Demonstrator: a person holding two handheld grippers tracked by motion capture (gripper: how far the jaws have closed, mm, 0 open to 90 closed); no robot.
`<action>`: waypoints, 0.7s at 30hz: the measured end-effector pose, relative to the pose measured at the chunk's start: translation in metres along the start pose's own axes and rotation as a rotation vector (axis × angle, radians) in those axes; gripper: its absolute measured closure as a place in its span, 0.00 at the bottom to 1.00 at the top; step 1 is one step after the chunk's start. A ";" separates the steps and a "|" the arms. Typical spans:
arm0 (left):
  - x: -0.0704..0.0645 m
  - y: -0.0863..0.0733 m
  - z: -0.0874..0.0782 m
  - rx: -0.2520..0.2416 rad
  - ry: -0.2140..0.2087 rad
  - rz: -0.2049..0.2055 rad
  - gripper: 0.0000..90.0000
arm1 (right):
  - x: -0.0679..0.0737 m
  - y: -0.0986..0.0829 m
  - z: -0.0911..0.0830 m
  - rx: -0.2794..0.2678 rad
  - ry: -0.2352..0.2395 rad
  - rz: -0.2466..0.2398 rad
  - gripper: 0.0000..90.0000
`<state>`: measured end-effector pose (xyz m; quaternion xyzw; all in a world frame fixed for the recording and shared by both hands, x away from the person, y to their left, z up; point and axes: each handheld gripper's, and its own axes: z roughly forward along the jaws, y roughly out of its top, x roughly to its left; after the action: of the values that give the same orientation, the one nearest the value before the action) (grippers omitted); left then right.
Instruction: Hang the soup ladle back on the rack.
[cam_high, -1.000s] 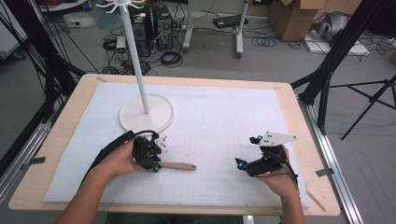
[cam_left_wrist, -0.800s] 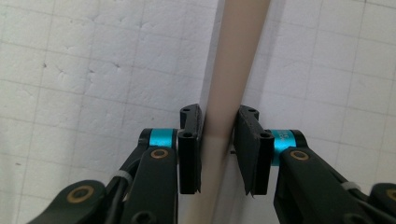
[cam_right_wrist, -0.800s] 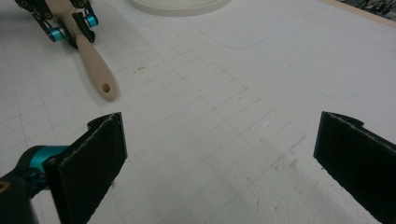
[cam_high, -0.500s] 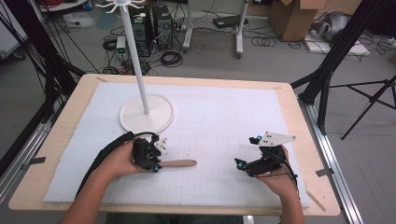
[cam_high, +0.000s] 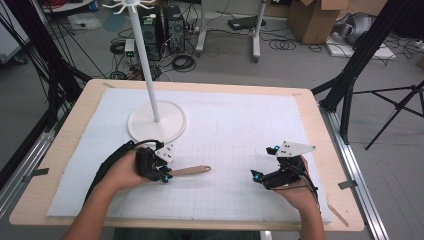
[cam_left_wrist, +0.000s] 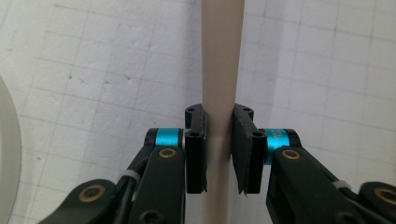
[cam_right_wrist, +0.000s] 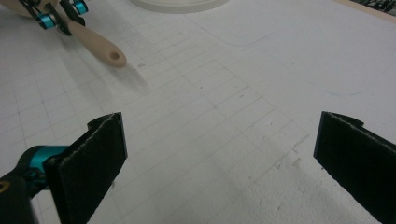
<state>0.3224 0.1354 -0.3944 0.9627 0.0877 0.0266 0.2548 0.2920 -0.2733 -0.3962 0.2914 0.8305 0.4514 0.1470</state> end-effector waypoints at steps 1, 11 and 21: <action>0.000 0.000 -0.003 -0.017 -0.001 -0.002 0.85 | 0.000 0.000 0.000 -0.001 0.000 0.001 0.02; -0.002 -0.007 -0.032 -0.197 -0.019 -0.053 0.85 | 0.000 0.000 0.001 -0.002 -0.002 -0.005 0.02; -0.002 -0.012 -0.059 -0.332 0.003 -0.061 0.85 | 0.001 0.000 0.002 0.002 0.000 -0.005 0.02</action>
<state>0.3130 0.1739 -0.3494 0.9043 0.1116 0.0343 0.4107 0.2925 -0.2717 -0.3973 0.2894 0.8316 0.4503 0.1481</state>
